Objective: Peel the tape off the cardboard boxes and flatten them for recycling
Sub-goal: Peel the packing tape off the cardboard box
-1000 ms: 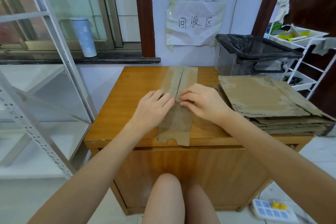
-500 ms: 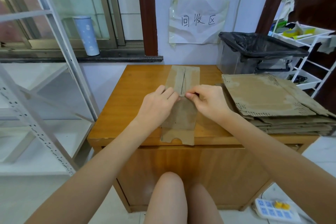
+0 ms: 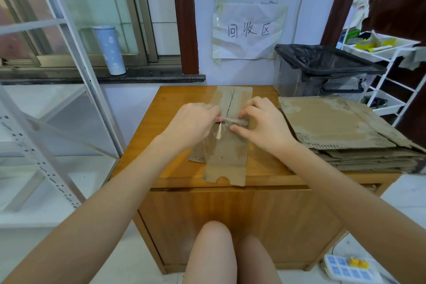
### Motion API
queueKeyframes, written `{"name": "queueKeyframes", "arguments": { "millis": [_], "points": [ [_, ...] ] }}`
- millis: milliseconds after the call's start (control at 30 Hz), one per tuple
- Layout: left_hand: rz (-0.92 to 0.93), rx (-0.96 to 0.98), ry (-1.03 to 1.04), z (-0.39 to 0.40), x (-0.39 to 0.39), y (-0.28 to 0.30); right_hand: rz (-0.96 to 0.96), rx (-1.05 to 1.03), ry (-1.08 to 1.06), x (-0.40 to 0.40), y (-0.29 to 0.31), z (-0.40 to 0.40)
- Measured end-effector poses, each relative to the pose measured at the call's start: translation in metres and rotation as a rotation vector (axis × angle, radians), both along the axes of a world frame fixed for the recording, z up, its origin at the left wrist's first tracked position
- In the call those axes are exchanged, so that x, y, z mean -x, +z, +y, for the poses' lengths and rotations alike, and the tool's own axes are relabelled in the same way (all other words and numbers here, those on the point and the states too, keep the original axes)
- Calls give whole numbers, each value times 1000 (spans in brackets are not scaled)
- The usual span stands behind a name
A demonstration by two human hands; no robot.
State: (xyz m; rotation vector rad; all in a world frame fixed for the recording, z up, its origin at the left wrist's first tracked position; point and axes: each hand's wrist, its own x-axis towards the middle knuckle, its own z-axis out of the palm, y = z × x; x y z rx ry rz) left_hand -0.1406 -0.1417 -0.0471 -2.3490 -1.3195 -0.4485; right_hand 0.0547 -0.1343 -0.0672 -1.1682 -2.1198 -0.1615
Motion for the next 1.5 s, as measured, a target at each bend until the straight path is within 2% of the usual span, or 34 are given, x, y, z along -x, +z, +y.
{"name": "queueKeyframes", "arguments": {
  "millis": [67, 133, 267, 333, 433, 667, 867, 1067, 1500],
  "points": [
    [-12, 8, 15, -1, 3, 2, 52, -10, -87, 5, -4, -4],
    [-1, 19, 17, 0, 3, 3, 74, -5, -47, 7, -9, -6],
    [-75, -9, -83, 1, -2, -2, -119, -83, 2, -6, -15, -3],
    [-98, 36, -137, 1, 0, -5, -173, -90, 11, -12, -15, -5],
    [-99, 88, -148, 3, 5, -9, -194, -58, 1, -10, -10, -9],
    [-137, 6, -101, 2, -1, -19, -263, 114, -103, -5, 2, -11],
    [-120, 28, -88, 0, -1, -24, -459, 166, -58, -9, 16, -9],
    [-155, 27, -102, -3, -3, -28, -730, 67, 57, -18, 30, -1],
    [-276, 1, -6, -2, -11, -38, -684, 47, 86, -16, 38, 7]
  ]
}}
